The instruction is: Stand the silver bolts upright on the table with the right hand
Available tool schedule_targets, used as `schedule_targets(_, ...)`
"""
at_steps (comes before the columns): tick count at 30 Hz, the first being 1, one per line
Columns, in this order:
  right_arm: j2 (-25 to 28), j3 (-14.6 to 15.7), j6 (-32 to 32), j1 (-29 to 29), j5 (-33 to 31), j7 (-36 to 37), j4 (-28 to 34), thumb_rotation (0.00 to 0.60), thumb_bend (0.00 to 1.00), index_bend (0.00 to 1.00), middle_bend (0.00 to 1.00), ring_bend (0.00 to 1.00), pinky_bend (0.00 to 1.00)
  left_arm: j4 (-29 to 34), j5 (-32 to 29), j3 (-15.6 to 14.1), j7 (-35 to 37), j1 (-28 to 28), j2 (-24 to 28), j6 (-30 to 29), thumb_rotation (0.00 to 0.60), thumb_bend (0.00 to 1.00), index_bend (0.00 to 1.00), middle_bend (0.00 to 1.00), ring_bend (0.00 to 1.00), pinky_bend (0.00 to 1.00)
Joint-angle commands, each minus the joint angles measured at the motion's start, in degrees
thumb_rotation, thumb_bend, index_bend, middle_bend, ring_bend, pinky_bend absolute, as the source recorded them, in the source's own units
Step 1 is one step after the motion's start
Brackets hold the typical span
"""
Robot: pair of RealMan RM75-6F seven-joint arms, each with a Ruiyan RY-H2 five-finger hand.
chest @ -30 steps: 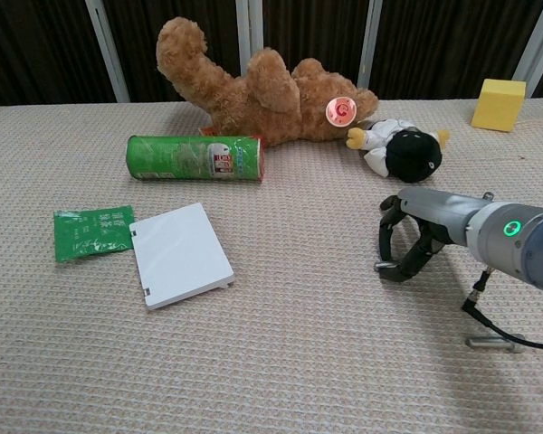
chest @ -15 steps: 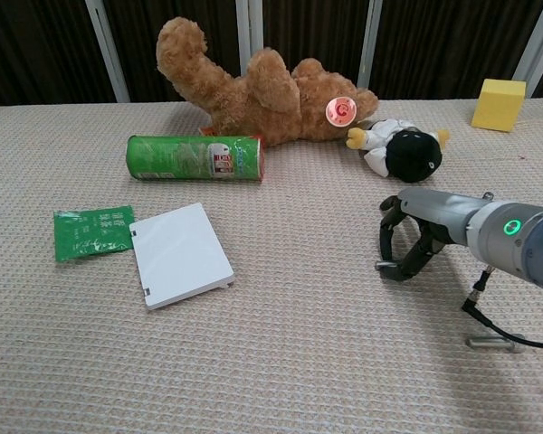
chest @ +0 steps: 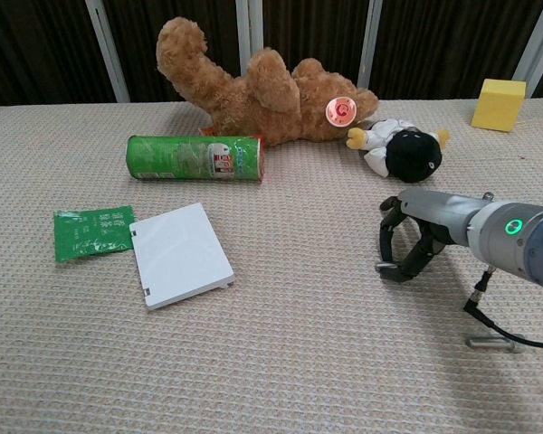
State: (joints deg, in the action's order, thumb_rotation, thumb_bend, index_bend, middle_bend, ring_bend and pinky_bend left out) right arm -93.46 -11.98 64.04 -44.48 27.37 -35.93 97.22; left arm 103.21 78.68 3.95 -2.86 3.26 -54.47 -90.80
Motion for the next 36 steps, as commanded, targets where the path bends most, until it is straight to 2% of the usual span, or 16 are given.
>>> schedule_targets(1,0.03,-0.02,-0.01,0.01,0.16,0.24,0.06,0.600,0.43,0.67,0.01,0.02,0.09,-0.01,-0.01,0.03,0.07,0.04,-0.01,-0.09,0.600,0.12,0.09,0.07,0.05,0.18)
schedule_targets(36,3.38,-1.31,1.48,-0.35,1.02,1.75,4.88,0.600,0.43,0.67,0.01,0.02,0.09,0.07,-0.09,-0.02,-0.03,0.06,0.02,0.04,0.600,0.12,0.09,0.07,0.05,0.18)
